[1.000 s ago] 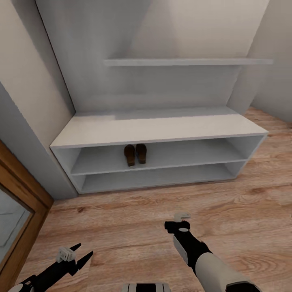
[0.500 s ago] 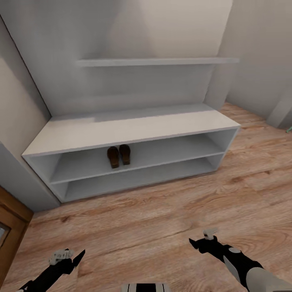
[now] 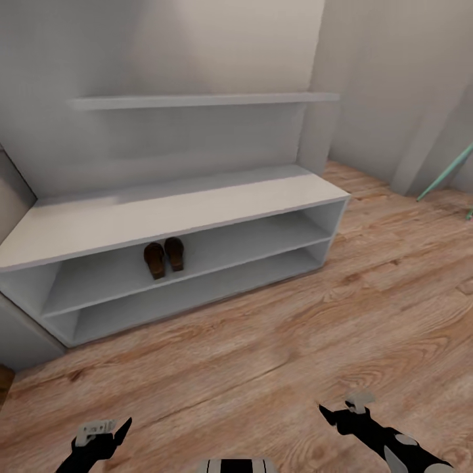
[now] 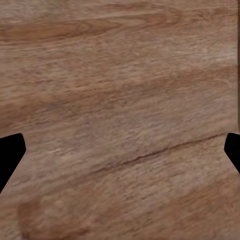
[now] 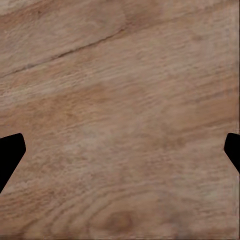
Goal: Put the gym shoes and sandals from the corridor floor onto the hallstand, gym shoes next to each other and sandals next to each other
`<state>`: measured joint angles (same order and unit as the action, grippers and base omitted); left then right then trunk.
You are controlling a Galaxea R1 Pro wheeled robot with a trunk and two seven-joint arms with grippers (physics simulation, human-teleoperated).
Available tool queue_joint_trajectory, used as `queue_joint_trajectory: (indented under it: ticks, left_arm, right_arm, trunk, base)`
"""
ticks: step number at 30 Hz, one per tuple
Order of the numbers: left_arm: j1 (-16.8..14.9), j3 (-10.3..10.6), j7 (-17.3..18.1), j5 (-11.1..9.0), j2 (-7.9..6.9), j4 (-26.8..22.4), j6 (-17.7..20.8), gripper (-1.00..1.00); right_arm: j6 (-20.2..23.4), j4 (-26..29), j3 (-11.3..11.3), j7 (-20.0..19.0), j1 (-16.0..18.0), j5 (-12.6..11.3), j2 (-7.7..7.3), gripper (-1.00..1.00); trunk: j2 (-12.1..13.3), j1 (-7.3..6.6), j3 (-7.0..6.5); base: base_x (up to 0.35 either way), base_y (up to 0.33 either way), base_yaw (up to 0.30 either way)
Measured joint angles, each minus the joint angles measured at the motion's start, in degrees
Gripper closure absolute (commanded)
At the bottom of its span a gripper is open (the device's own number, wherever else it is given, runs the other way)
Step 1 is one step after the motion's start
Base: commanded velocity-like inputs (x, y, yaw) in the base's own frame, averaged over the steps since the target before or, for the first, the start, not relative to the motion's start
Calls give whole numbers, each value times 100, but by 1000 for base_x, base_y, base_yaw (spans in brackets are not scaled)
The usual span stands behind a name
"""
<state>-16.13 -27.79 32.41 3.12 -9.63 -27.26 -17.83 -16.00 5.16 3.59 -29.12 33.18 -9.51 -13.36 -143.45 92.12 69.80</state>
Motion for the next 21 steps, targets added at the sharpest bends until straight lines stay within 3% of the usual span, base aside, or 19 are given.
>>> queue_joint_trajectory:
  ticks: [4,12,14,15,16,21]
  left_arm:
    - [0,2,-67,-11,2,236,-227,-100]
    - [0,2,-90,-17,2,345,-330,-100]
    - [0,2,-91,-18,-2,355,-342,-100]
    - [0,3,-92,-19,-2,364,-351,-100]
    - [0,3,-92,-18,0,366,-352,-100]
    - [-1,4,-92,-18,1,367,-350,-100]
  right_arm:
    - [-153,-22,0,-6,-77,-25,-5,-100]
    - [-218,-33,-1,-8,-177,-42,-14,-100]
    - [-225,-36,-1,-5,-210,-44,-46,-100]
    - [-229,-33,-10,0,-257,-55,-156,-100]
    - [-231,-32,-2,0,-264,-54,-172,-100]
    - [-232,-32,-3,0,-272,-56,-190,-100]
  trunk:
    - [0,0,0]
    - [0,0,-2]
    - [0,0,-6]
    - [0,0,-8]
    - [0,0,-11]
    - [6,-13,-134]
  base:
    - [0,0,-280]
    - [0,0,-283]
    - [0,0,-285]
    - [0,0,-286]
    - [0,0,-286]
    - [0,0,-286]
